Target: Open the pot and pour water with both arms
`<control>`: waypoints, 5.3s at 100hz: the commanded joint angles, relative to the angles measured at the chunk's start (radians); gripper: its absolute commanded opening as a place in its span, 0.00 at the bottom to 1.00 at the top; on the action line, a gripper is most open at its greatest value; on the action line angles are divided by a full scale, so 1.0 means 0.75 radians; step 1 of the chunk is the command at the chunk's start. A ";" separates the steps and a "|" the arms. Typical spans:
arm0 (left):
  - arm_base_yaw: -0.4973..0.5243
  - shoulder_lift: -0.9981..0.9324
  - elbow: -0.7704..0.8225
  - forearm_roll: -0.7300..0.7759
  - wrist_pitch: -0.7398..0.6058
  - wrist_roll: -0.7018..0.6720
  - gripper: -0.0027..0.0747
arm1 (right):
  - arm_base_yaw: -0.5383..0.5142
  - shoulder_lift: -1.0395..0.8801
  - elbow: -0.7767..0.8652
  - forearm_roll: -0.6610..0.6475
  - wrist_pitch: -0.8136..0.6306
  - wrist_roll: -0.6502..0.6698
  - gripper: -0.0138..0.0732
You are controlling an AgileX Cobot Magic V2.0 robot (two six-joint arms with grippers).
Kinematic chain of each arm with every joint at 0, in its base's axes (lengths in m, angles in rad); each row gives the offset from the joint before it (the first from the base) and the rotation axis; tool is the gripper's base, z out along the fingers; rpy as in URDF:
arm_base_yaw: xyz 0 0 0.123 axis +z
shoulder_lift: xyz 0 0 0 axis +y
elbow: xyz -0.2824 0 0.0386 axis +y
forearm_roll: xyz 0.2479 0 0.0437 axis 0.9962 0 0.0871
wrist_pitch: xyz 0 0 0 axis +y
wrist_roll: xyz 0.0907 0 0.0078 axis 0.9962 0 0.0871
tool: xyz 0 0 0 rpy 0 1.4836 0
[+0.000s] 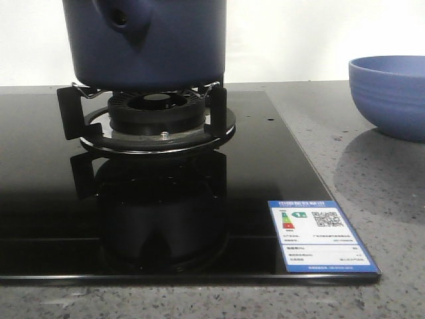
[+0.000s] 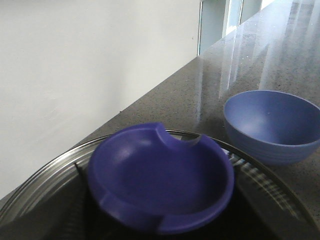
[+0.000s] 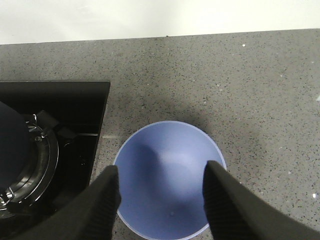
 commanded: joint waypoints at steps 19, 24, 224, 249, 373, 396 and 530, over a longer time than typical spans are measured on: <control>-0.020 -0.046 -0.056 -0.122 -0.006 0.032 0.52 | -0.003 -0.036 -0.035 0.046 -0.063 -0.016 0.56; -0.020 -0.046 -0.056 -0.122 -0.015 0.032 0.52 | -0.003 -0.036 -0.035 0.050 -0.063 -0.016 0.56; 0.294 -0.462 -0.055 -0.140 -0.041 -0.126 0.55 | -0.003 -0.039 -0.035 0.237 -0.105 -0.099 0.45; 0.407 -0.596 -0.055 -0.131 -0.094 -0.237 0.01 | 0.003 -0.091 0.092 0.824 -0.402 -0.394 0.09; 0.425 -1.649 1.148 -0.068 -0.680 -0.403 0.01 | 0.179 -1.203 1.617 0.903 -1.261 -1.006 0.11; 0.425 -1.649 1.148 -0.068 -0.680 -0.403 0.01 | 0.179 -1.203 1.617 0.903 -1.261 -1.006 0.11; 0.408 -1.875 1.427 2.075 -1.013 -2.617 0.01 | 0.179 -1.203 1.617 0.903 -1.261 -1.006 0.11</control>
